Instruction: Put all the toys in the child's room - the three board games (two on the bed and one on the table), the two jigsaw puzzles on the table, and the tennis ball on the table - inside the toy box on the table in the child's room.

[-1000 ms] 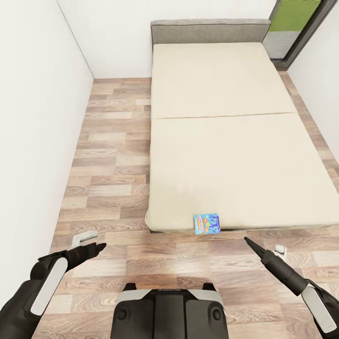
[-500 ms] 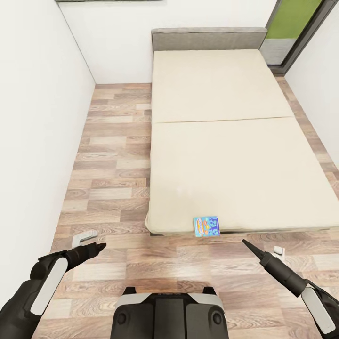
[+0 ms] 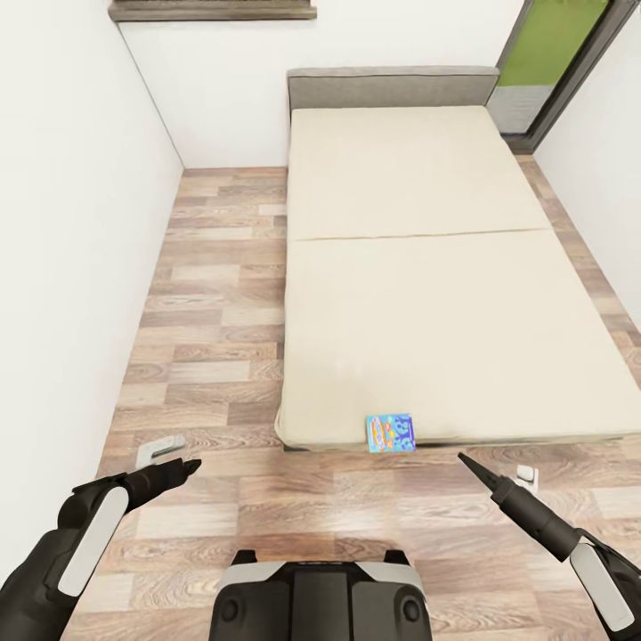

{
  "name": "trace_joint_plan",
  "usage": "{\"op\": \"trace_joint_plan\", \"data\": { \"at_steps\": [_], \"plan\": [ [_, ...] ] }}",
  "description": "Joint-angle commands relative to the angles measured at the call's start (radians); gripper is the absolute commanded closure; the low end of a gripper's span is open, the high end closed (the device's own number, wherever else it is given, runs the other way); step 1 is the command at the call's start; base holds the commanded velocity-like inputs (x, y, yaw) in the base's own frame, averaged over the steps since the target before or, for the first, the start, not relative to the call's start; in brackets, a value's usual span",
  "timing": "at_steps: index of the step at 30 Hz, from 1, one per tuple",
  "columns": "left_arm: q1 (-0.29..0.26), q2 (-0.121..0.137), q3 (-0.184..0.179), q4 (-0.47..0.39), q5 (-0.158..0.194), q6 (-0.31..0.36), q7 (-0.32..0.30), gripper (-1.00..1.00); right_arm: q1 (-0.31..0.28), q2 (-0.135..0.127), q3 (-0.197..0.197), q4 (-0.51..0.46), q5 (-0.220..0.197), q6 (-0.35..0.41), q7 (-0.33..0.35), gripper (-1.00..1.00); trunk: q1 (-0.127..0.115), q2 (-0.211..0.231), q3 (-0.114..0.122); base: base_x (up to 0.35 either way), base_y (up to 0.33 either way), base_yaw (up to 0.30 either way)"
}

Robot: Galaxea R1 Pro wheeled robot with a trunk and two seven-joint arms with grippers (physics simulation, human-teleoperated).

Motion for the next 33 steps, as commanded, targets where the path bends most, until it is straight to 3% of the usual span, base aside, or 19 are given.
{"op": "trace_joint_plan", "data": {
  "at_steps": [1,33],
  "plan": [
    [0.000,0.000,0.000,-0.001,0.011,0.004,0.009,-1.00,0.000,0.000,0.000,0.000,-0.007,0.009,0.002,-1.00,0.001,-0.001,0.001,0.000,0.000,0.000],
    [0.000,0.000,0.000,-0.001,0.011,0.004,0.009,-1.00,0.000,0.000,0.000,0.000,-0.007,0.009,0.002,-1.00,0.001,-0.001,0.053,0.000,0.000,0.000]
  ]
}}
